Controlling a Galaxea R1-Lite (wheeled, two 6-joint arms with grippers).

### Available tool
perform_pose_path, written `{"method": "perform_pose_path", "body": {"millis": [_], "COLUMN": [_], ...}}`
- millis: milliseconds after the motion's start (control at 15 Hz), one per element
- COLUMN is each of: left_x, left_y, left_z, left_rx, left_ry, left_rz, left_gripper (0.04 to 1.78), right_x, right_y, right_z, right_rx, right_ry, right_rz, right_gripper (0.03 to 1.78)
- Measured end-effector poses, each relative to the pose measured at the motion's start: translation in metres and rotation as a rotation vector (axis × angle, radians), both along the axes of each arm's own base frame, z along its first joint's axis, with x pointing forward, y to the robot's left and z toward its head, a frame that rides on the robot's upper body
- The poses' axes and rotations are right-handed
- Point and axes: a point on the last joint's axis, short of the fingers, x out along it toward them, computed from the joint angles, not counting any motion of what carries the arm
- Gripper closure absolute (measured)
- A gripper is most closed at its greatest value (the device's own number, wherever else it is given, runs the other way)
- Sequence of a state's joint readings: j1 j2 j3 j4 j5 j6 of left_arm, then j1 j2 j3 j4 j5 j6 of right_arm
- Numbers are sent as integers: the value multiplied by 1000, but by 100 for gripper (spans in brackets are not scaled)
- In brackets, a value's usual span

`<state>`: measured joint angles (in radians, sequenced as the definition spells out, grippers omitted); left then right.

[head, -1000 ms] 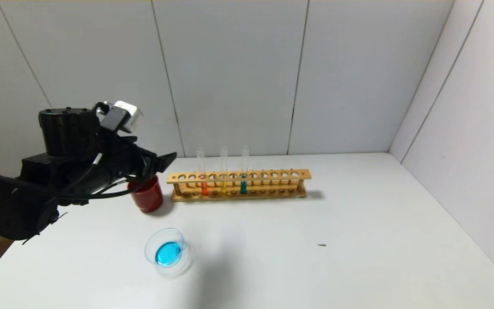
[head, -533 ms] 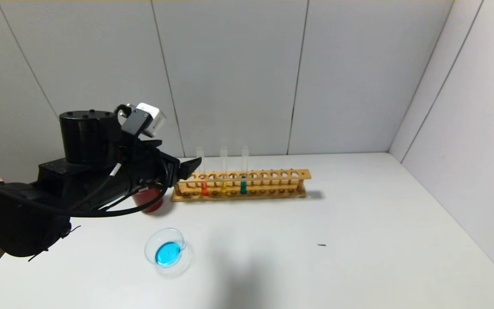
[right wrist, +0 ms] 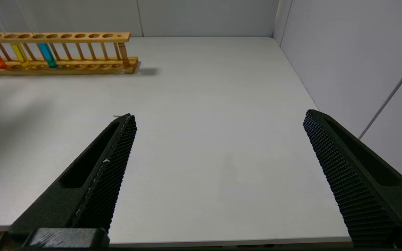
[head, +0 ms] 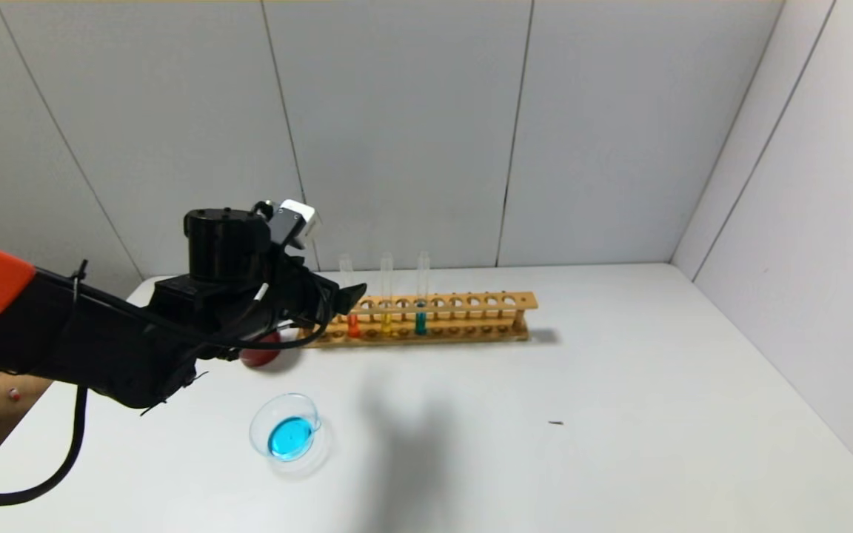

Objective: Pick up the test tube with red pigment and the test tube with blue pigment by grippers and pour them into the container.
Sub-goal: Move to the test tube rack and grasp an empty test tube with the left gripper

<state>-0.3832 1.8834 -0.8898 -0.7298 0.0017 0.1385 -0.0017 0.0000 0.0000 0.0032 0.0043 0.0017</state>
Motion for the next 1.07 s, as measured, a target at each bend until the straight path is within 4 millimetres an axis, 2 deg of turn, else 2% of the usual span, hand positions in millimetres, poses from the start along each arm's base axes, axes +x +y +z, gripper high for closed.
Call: {"method": "perform_pose_path", "body": {"millis": [467, 667, 867, 1067], "left_x": [53, 66, 71, 71], "left_y": [-3, -7, -8, -9], "left_z": [-26, -33, -38, -40], "left_rx": [-26, -30, -30, -27], "left_ry": [25, 29, 33, 35], "left_rz": [55, 59, 63, 62], "left_gripper": [7, 14, 44, 97], "right_x": [0, 0, 0, 0], "right_y": [0, 0, 0, 0], "right_z": [0, 0, 0, 0], "right_rx": [0, 0, 0, 0], "right_ry": [0, 0, 0, 0], "right_rz": [0, 0, 0, 0], "right_gripper": [6, 6, 6, 6]}}
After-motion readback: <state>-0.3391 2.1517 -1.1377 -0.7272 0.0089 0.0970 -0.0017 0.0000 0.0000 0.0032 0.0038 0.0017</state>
